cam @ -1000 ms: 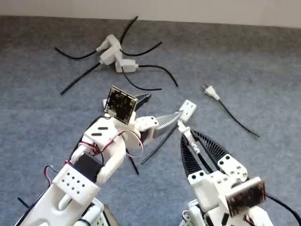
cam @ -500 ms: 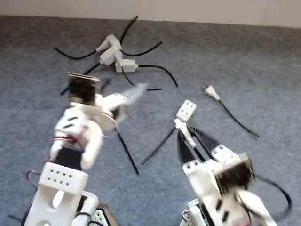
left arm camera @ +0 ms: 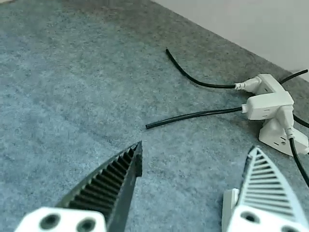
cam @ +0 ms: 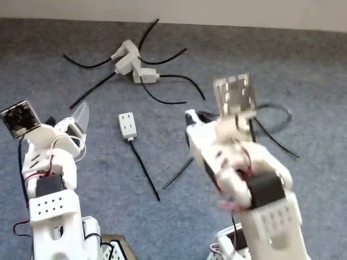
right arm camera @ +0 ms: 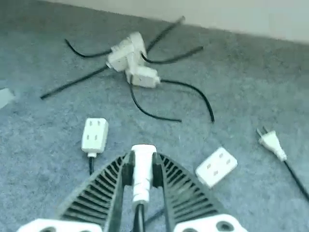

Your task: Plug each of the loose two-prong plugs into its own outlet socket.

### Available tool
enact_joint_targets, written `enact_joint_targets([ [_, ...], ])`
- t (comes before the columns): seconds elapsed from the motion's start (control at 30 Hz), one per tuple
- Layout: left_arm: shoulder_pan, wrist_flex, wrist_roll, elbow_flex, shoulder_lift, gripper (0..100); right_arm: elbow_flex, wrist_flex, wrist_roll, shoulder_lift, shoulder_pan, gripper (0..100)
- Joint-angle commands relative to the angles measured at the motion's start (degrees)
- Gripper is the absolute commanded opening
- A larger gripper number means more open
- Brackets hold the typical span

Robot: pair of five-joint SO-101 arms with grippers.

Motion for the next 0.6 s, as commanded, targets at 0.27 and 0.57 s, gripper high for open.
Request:
enact_joint_targets([
  [0.27,7.87,15.47,3.43,-11.3,6.29,32,-7.43,6.73,-8.44,9.63,26.68,0.8],
  [0.57,13.49,26.55,3.52,-36.18,41.98,26,-7.08,8.31,-8.35,10.86,29.76,0.8],
])
